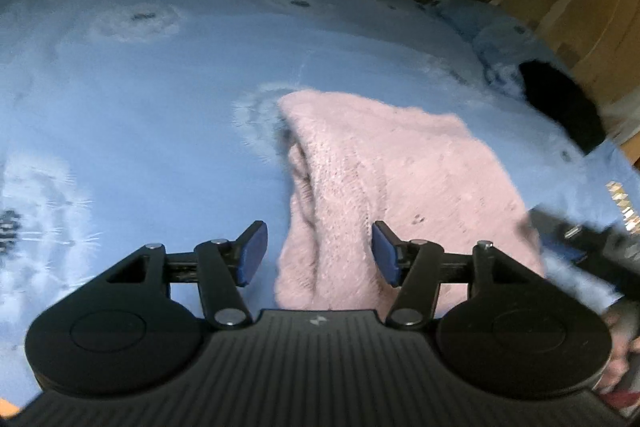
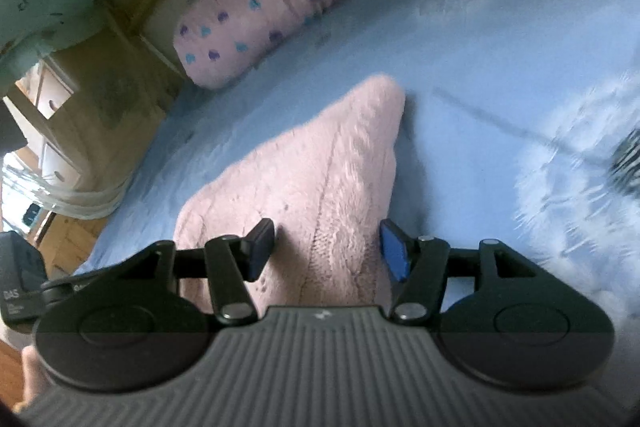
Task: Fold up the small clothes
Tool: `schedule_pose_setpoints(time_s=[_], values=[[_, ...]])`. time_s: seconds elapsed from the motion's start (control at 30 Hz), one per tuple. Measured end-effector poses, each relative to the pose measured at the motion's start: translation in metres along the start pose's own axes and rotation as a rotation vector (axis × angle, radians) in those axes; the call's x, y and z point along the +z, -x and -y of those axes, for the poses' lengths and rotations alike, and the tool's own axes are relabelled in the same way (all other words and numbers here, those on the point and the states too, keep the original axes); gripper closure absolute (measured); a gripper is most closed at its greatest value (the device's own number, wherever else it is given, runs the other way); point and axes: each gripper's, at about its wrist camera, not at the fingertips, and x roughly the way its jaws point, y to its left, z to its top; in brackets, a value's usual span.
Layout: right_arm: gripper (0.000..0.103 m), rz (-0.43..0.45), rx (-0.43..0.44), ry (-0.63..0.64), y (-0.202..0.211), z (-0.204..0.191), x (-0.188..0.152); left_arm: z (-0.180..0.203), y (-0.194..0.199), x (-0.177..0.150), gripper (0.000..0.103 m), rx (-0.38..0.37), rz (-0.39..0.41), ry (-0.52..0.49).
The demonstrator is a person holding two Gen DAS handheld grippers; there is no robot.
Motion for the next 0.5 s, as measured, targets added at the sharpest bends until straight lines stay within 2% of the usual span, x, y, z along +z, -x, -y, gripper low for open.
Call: schedule_pose_setpoints(time_s=[0.03, 0.07, 0.1, 0.17, 0.2, 0.3, 0.37, 0.5], values=[[0.043, 0.034, -0.002, 0.022, 0.008, -0.002, -0.002, 0.001, 0.001, -0.003, 0.040, 0.020, -0.001, -0.009], [0.049, 0.064, -0.004, 0.041, 0.014, -0.002, -0.003, 0.001, 0.000, -0.006, 0.039, 0.044, 0.000, -0.018], [0.065, 0.090, -0.006, 0.062, 0.019, -0.004, -0.004, 0.002, -0.001, -0.009, 0.038, 0.061, 0.004, -0.027], [0.079, 0.109, -0.008, 0.096, 0.023, -0.009, -0.006, 0.004, -0.002, -0.012, 0.036, 0.093, 0.020, -0.057], [0.082, 0.101, -0.012, 0.111, 0.020, -0.012, -0.008, 0.005, -0.004, -0.013, 0.034, 0.107, 0.025, -0.071], [0.083, 0.038, -0.067, 0.210, 0.004, -0.020, -0.024, 0.000, -0.008, -0.014, 0.029, 0.117, 0.031, -0.059], [0.083, 0.056, -0.121, 0.302, -0.004, -0.023, -0.036, -0.004, -0.006, -0.014, 0.028, 0.101, 0.038, -0.028], [0.082, 0.068, -0.170, 0.371, -0.003, -0.036, -0.038, 0.001, 0.009, -0.018, 0.028, 0.106, 0.053, -0.029]])
